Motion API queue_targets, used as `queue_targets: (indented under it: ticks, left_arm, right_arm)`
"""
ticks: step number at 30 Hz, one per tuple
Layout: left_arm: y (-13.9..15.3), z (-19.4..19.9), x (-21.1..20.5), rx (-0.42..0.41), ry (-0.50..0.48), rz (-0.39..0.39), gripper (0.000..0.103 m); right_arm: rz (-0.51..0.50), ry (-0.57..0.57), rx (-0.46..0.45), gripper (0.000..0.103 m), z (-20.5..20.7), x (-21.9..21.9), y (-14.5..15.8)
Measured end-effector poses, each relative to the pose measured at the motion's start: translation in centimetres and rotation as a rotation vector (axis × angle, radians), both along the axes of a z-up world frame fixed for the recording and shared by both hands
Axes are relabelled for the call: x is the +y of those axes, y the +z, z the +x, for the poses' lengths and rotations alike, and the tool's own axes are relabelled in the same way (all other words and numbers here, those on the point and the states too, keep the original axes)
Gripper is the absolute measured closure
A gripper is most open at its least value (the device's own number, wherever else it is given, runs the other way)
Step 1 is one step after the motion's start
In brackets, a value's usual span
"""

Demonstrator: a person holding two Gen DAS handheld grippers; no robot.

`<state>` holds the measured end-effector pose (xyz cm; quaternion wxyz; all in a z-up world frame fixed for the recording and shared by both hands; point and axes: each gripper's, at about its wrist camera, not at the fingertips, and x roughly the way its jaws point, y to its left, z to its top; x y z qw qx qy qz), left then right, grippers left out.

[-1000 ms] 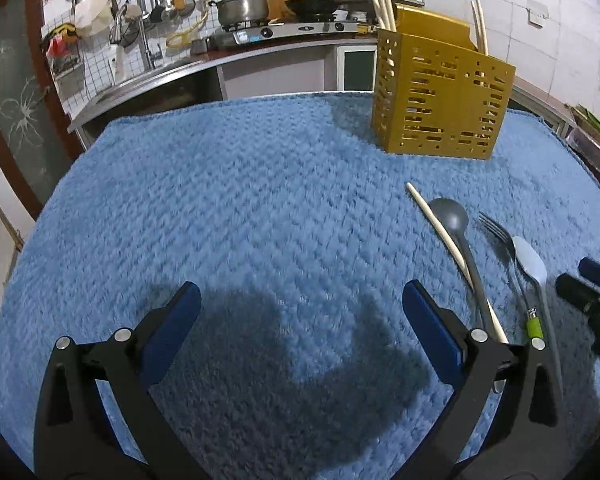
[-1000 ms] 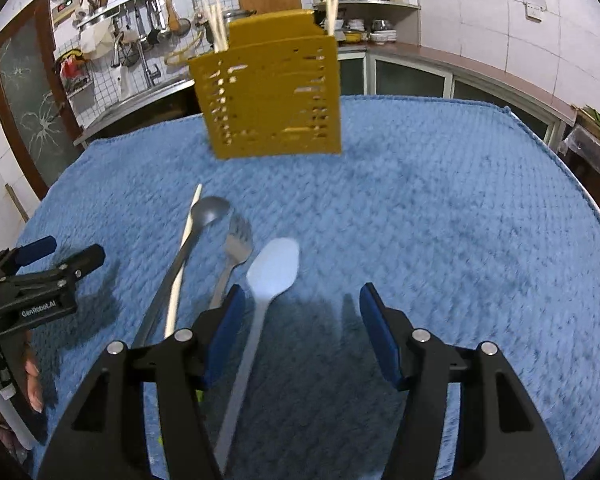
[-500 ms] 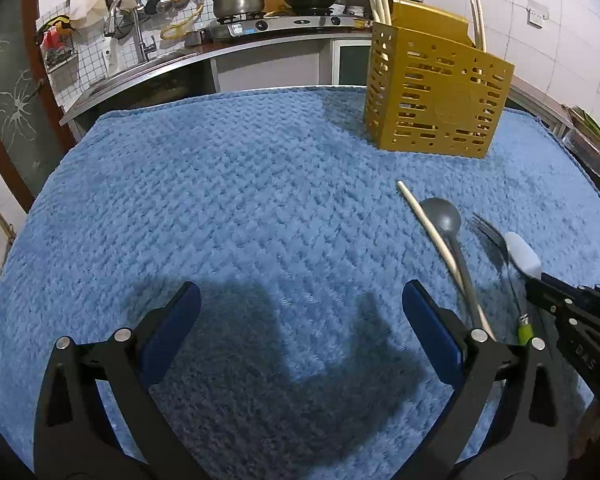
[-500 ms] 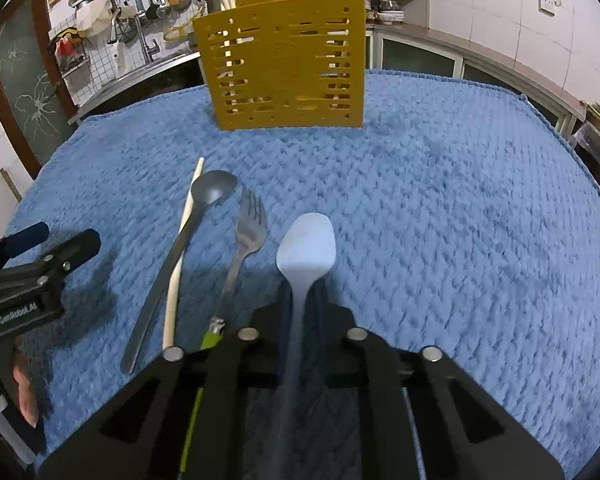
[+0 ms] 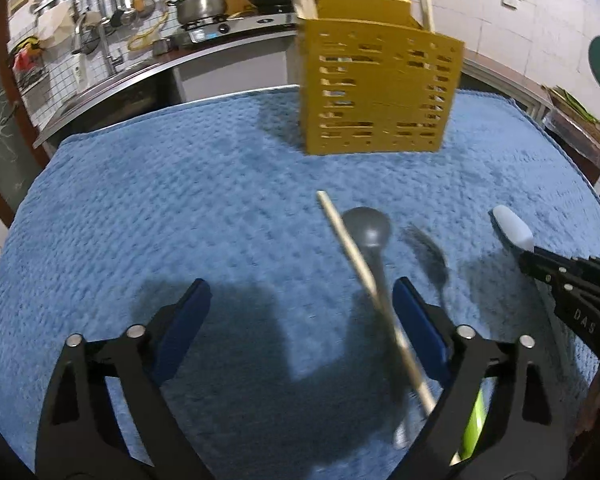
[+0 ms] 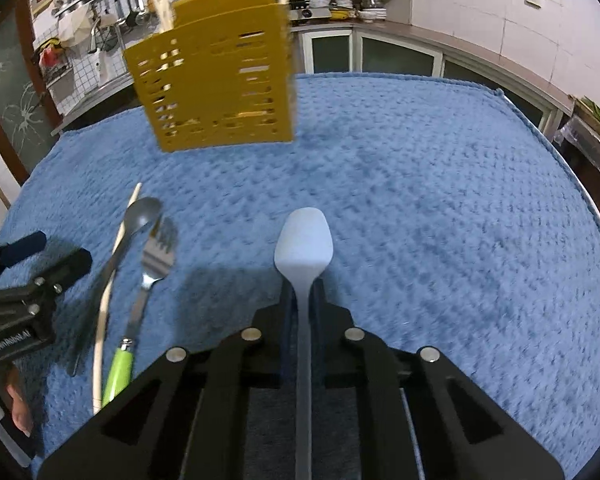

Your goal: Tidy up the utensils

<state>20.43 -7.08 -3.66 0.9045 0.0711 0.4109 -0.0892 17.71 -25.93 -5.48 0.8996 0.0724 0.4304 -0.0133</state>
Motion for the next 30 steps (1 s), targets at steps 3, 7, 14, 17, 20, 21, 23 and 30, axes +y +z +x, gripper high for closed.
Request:
queue_targets:
  ticks: [3, 7, 14, 17, 20, 21, 23, 30]
  left_arm:
    - [-0.6, 0.4, -1.3, 0.021, -0.024, 0.022, 0.042]
    - [-1.2, 1.3, -2.5, 0.06, -0.043, 0.017, 0.059]
    - [-1.4, 3.7, -3.0, 0.114, -0.026, -0.014, 0.072]
    - [-1.3, 4.6, -2.9, 0.135, -0.022, -0.031, 0.09]
    - [-1.2, 5.0, -2.5, 0.144, -0.02, -0.053, 0.093]
    - [-1.1, 5.0, -2.3, 0.146, -0.02, -0.065, 0.093]
    - [-1.0, 5.1, -1.9, 0.145, -0.015, -0.08, 0.093]
    - [0.4, 4.6, -0.5, 0.118, -0.009, -0.143, 0.093]
  right_arm:
    - [0.006, -0.007, 0.007, 0.093, 0.2, -0.9, -0.2]
    - [0.022, -0.01, 0.014, 0.093, 0.4, -1.5, -0.3]
    - [0.026, -0.004, 0.038, 0.093, 1.8, -1.4, -0.3]
    - [0.029, -0.006, 0.051, 0.093, 2.3, -1.3, -0.3]
    - [0.036, -0.006, 0.061, 0.093, 2.7, -1.4, -0.2]
    - [0.039, -0.005, 0.061, 0.093, 2.7, -1.4, -0.2]
    - [0.048, -0.007, 0.057, 0.093, 2.5, -1.6, -0.2]
    - [0.092, -0.022, 0.017, 0.093, 1.7, -2.9, 0.5]
